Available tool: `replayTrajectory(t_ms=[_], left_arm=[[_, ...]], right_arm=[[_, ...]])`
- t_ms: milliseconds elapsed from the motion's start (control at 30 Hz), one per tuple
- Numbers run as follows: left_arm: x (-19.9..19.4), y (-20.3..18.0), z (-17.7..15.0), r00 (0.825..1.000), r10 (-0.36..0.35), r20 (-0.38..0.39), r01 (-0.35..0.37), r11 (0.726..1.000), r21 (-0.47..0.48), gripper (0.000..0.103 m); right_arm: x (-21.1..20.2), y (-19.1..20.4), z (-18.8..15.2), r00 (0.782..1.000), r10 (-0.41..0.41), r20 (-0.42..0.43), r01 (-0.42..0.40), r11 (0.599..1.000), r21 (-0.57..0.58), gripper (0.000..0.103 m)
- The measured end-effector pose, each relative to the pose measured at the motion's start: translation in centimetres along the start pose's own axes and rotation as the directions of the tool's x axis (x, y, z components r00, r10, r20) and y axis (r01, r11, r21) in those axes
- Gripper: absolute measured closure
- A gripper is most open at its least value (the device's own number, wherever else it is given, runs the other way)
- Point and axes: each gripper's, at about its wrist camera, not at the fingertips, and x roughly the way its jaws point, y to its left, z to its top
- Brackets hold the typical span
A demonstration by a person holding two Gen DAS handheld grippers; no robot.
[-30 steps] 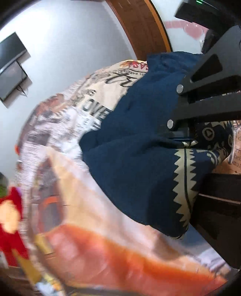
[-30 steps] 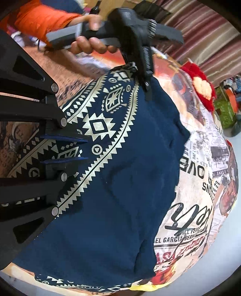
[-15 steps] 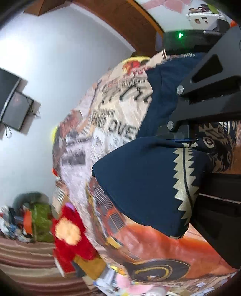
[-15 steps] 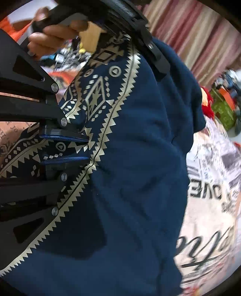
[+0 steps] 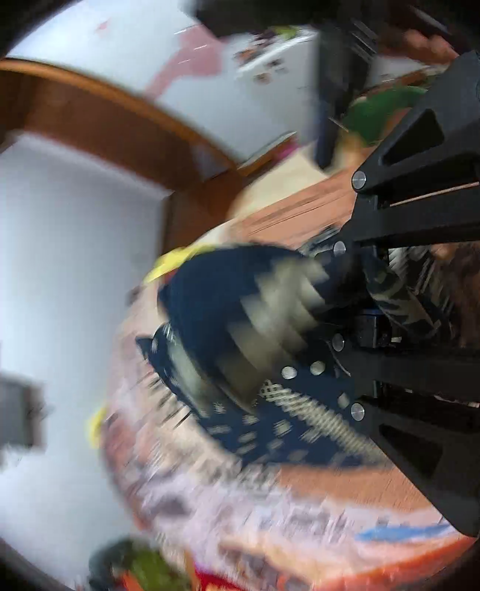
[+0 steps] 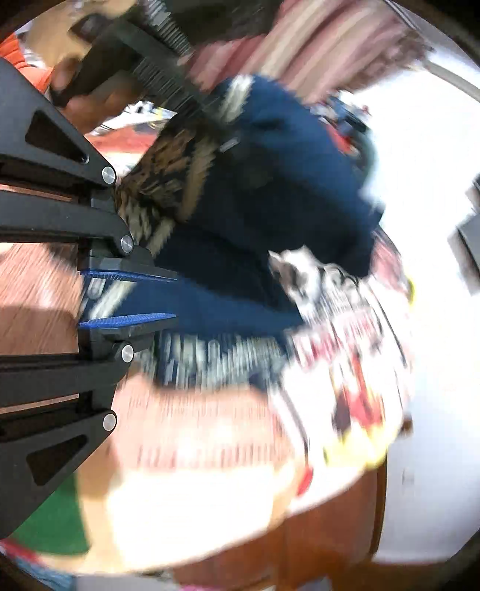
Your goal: Fold large clothes
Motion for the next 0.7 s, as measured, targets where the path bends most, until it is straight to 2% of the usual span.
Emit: replayTrajectory(t_ms=[100,233,267,300,333,367,400,433,567,700], left_arm=[[3.0,0.1,-1.7,0.988,-0.06,-0.144,0.056,0.998,-0.028,0.095],[1.7,0.5,-1.7,0.99,-0.058,-0.127,0.057,0.998,-0.01,0.092],[1.1,0.4,-1.7,0.99,-0.06,-0.124,0.06,0.998,0.0,0.087],[0.5,0.3,-1.7,0.99,-0.07,-0.123,0.071,0.997,0.007,0.076],[-0.3,0.2,-1.6,0.987,-0.103,-0.127,0.105,0.994,0.01,0.069],[-1.0,0.1,-1.8,0.982,-0.139,-0.131,0.141,0.99,0.01,0.054],[-2.0,0.1,-1.9,0.977,-0.171,-0.13,0.173,0.985,0.009,0.047],[-2.9,0.1,-2.1,0.976,-0.186,-0.116,0.188,0.982,0.009,0.047],[-6.6,0.4,-1.7,0.989,-0.145,-0.037,0.146,0.989,0.028,0.047],[-8.1,2.7,-0.7,0.999,-0.011,0.049,0.009,1.0,0.03,0.039]], right_arm=[[-2.7,-2.6,-0.5,0.998,-0.053,0.046,0.051,0.997,0.05,0.091],[-4.3,-4.2,-1.5,0.996,-0.072,0.054,0.068,0.994,0.08,0.091],[-4.7,-4.2,-1.9,0.996,-0.071,0.052,0.067,0.995,0.078,0.091],[-4.5,-4.2,-2.1,0.996,-0.072,0.049,0.069,0.995,0.073,0.091],[-4.2,-4.1,-2.1,0.996,-0.071,0.047,0.068,0.996,0.065,0.091],[-4.0,-4.3,-2.0,0.997,-0.068,0.047,0.066,0.996,0.058,0.091],[-3.9,-3.9,-1.8,0.997,-0.063,0.052,0.061,0.997,0.045,0.091],[-4.1,-4.1,-2.0,0.997,-0.058,0.058,0.056,0.998,0.037,0.091],[-4.7,-2.1,-0.9,0.994,-0.016,0.107,0.017,1.0,-0.01,0.091],[-4.9,0.8,0.8,0.991,0.019,0.131,-0.009,0.997,-0.074,0.091]])
